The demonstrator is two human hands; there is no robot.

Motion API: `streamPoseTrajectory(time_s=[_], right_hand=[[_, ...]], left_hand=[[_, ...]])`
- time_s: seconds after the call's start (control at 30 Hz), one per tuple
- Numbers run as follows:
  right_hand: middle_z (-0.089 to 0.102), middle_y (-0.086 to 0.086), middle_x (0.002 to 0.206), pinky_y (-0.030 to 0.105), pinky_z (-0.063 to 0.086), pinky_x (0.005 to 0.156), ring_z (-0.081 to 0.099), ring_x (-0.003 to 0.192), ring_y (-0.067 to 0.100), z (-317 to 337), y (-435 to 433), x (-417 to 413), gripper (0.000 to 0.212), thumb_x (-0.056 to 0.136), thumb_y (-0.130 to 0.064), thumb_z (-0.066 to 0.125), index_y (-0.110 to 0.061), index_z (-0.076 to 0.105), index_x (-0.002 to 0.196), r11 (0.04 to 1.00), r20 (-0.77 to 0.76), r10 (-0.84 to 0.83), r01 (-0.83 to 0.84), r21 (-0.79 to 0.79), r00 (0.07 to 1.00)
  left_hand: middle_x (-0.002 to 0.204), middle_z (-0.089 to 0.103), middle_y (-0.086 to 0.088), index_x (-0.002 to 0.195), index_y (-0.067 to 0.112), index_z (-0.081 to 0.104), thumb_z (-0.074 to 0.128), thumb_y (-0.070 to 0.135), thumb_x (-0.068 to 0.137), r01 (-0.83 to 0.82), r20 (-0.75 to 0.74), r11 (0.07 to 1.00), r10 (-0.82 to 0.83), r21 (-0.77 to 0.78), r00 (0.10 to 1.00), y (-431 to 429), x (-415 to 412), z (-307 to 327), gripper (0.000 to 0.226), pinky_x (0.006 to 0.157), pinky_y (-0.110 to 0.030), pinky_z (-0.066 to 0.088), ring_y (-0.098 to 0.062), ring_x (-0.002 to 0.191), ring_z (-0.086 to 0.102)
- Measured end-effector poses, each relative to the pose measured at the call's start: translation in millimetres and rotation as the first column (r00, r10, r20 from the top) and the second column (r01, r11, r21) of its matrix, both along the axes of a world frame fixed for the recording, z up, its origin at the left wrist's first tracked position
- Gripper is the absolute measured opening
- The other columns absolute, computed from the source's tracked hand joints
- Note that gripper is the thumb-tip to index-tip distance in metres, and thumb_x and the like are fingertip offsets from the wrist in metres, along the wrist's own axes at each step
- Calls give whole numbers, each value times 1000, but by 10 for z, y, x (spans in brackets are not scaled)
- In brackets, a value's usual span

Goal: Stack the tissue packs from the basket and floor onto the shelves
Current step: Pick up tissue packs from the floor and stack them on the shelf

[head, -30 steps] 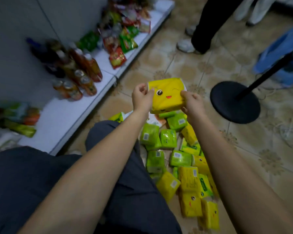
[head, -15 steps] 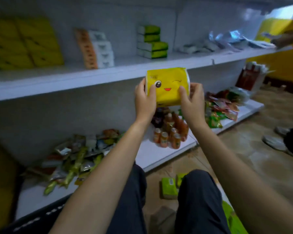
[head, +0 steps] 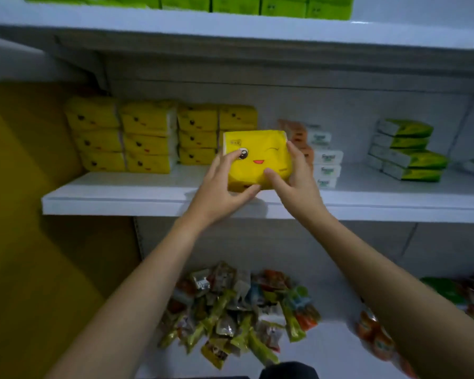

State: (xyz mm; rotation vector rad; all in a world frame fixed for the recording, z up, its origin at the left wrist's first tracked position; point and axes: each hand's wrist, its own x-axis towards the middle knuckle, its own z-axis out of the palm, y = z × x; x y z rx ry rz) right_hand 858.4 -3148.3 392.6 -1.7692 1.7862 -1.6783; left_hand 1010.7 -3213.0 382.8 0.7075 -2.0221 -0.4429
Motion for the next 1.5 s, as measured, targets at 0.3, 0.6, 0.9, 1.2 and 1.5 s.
streamPoseTrajectory(time_s=[0.3,0.6,0.9,1.2,1.5], right_hand=[[27,10,145,24,34,85,39,127,30,65,-1600,277,72,85,-22,61,-18,21,145,942,-122,103,-57,332,987],[39,20,126,29,30,89,41,117,34,-255,-1873,368,55,76,-29,58,-1,46,122,990,-274,-122,139,40,954],[39,17,140,35,38,95,42,125,33,-315,-1906,407,49,87,-18,55,-6,45,134,977,-544,74,48,206,836],[34,13,140,32,36,85,46,118,32,-270,-1902,415,44,92,-23,50,-10,43,133,985,-538,-2,95,145,843],[33,8,150,33,22,108,32,134,26,-281,-1844,409,54,98,-39,34,-15,25,146,961,-626,22,157,228,780]], left_hand=[[144,37,-2,137,27,40,64,35,86,-178,242,982,160,56,957,-1405,479,-33,56,93,-20,34,-21,127,41],[123,52,-18,115,9,60,60,28,76,-353,193,803,490,-480,850,-1664,527,-138,43,82,-38,49,-35,109,53],[83,63,-17,77,5,67,41,21,68,-272,483,805,548,-527,683,-1772,519,-243,32,47,-29,47,-32,73,64],[110,64,-18,101,4,67,35,34,79,-347,474,818,556,-460,683,-1737,488,-195,49,70,-41,51,-35,92,64],[157,17,0,147,24,25,28,41,99,-424,534,864,501,-271,681,-1756,468,-254,51,113,-45,18,-26,142,21]])
